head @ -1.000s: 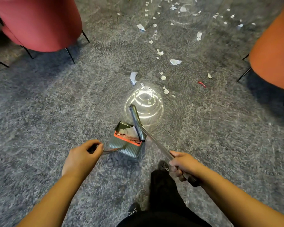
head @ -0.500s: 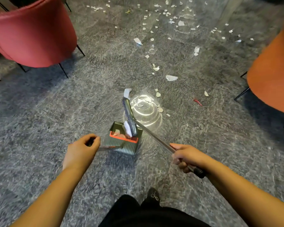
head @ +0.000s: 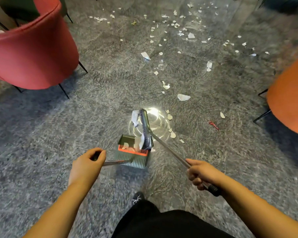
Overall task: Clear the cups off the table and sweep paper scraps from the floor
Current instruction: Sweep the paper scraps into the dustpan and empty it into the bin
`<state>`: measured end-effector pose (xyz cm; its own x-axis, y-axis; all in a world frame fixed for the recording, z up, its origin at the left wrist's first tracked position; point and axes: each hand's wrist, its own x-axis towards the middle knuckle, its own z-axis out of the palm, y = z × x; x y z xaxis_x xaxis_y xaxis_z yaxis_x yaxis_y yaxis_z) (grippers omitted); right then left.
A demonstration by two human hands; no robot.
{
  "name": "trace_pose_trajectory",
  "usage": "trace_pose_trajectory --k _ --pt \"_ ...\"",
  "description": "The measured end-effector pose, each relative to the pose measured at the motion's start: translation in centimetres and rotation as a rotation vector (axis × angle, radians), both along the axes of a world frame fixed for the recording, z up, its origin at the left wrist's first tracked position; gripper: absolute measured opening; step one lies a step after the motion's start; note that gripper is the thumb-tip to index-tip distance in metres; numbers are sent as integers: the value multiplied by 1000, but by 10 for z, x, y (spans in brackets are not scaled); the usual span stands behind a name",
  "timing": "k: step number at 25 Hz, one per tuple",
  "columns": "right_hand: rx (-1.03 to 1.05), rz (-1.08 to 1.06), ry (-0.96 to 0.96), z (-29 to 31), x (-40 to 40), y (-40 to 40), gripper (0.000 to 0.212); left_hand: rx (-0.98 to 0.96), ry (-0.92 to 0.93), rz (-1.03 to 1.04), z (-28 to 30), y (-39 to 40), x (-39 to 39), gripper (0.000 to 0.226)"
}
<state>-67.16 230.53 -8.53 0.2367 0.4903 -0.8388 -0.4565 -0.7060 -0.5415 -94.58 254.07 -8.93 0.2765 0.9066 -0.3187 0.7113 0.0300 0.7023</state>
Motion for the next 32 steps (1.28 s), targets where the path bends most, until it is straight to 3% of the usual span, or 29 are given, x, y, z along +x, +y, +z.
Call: trace_pose_trajectory --k 7,11,15,22,26,32 --pt "-53 -77 58 -10 50 78 57 19 43 16 -1 62 23 7" --pt "-55 77 24 -14 86 105 62 24 81 128 -6 75 30 10" --pt "-58 351 -65 -13 136 128 55 0 141 211 -15 73 57 11" --pt "-132 390 -60 -19 211 166 51 21 222 334 -12 65 113 10" --pt "-158 389 44 -23 241 171 39 40 258 373 -4 66 129 11" --pt "-244 418 92 -60 256 167 62 64 255 466 9 57 132 5"
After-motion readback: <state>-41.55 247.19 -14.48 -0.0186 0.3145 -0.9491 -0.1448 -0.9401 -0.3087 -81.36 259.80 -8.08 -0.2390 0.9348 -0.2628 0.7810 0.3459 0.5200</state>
